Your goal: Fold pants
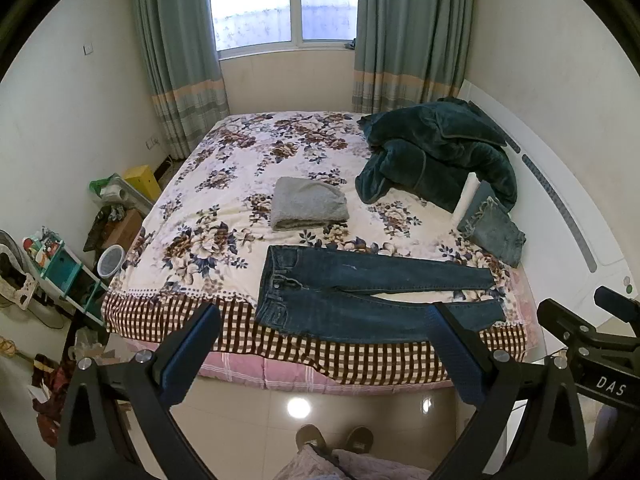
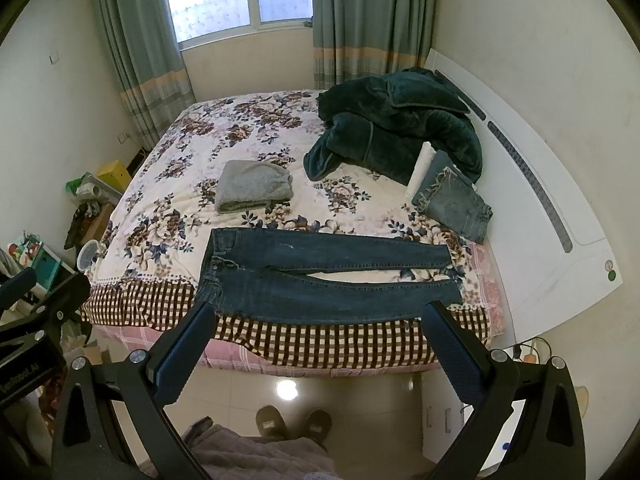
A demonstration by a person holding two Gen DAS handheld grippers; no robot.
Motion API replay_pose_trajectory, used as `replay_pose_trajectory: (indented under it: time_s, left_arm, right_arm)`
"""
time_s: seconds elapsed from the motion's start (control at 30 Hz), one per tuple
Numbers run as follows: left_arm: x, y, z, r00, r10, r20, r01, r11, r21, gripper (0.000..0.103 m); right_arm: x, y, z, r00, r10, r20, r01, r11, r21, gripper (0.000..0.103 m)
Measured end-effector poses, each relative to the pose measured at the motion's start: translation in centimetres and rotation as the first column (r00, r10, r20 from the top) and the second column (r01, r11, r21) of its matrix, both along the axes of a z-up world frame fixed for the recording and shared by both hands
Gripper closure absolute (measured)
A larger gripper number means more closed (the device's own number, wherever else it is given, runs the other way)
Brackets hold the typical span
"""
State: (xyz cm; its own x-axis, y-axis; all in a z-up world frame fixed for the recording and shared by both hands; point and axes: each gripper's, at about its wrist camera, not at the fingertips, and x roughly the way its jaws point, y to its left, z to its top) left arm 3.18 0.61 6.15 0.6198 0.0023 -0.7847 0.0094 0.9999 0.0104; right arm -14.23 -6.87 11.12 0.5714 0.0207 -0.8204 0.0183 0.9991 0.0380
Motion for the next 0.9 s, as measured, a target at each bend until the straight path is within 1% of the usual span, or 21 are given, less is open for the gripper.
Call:
replay_pose_trajectory:
  time_s: [0.03, 0.1, 0.27, 0.4, 0.47, 0.5, 0.53, 0.6, 0.7, 0.73, 0.8, 0.83, 0.9]
  left_arm:
    - [-0.7, 0.2, -0.5, 1.000, 0.002, 0.004, -0.002, 1.000, -0.003, 0.000]
    - [-0.2, 0.0, 0.1, 1.000, 0.000, -0.001, 0.000, 1.000, -0.002, 0.000]
    - [-0.7, 0.1, -0.4, 1.000, 0.003, 0.004, -0.003, 1.000, -0.006, 0.000]
    - [-0.2, 0.0, -0.4, 1.000, 0.015, 0.008, -0.015, 1.000, 0.001, 0.000]
    - [0.5, -0.6, -1.1, 0.999, 0.032, 0.006, -0.032, 0.999, -0.004, 0.000]
    - [0.9, -0.9, -1.5, 0.999, 0.045, 0.005, -0.045, 0.999, 0.004, 0.000]
    - [0.9, -1.6, -3.1, 0.999, 0.052, 0.003, -0.052, 0.999, 0.012, 0.000]
    - [2.0, -2.3, -4.1, 0.998, 0.065, 0.013, -0.065, 0.998, 0.023, 0.000]
    - [4.0, -3.4, -5.6, 0.996, 0.086, 0.032, -0.088, 0.994, 0.058, 0.000]
    - [4.2, -3.4, -6.3, 0.995, 0.091, 0.033, -0.093, 0.993, 0.067, 0.000]
    - [6.1, -4.1, -7.6, 0.995, 0.094, 0.024, -0.096, 0.992, 0.078, 0.000]
    - [6.2, -4.2, -8.2, 0.995, 0.095, 0.022, -0.097, 0.992, 0.085, 0.000]
    - [8.6, -4.9, -9.8, 0.996, 0.095, -0.001, -0.094, 0.991, 0.090, 0.000]
  right_arm:
    - [-0.1, 0.1, 0.1, 1.000, 0.000, -0.002, 0.000, 1.000, 0.004, 0.000]
    - [-0.3, 0.3, 0.5, 1.000, 0.000, -0.003, 0.000, 1.000, 0.007, 0.000]
    - [-0.4, 0.3, 0.5, 1.000, 0.004, -0.002, -0.004, 1.000, 0.010, 0.000]
    - [-0.6, 0.5, 0.6, 1.000, -0.003, -0.003, 0.003, 1.000, 0.011, 0.000]
    - [-0.9, 1.0, 0.2, 1.000, -0.020, -0.001, 0.020, 1.000, 0.011, 0.000]
    - [-0.9, 0.9, -0.3, 0.999, -0.032, -0.001, 0.032, 0.999, 0.008, 0.000]
    - [-0.7, 0.8, -0.5, 0.999, -0.040, -0.003, 0.040, 0.999, 0.009, 0.000]
    - [0.3, -0.2, -2.3, 0.998, -0.060, -0.014, 0.060, 0.998, 0.010, 0.000]
    - [1.9, -1.4, -4.0, 0.997, -0.080, -0.019, 0.080, 0.997, 0.000, 0.000]
    - [2.7, -1.8, -4.8, 0.996, -0.088, -0.022, 0.088, 0.996, -0.009, 0.000]
    - [4.3, -2.4, -6.1, 0.994, -0.101, -0.042, 0.100, 0.995, -0.018, 0.000]
    - [5.7, -3.8, -7.0, 0.993, -0.108, -0.055, 0.107, 0.994, -0.014, 0.000]
    - [7.9, -4.9, -8.4, 0.990, -0.122, -0.077, 0.120, 0.993, -0.021, 0.000]
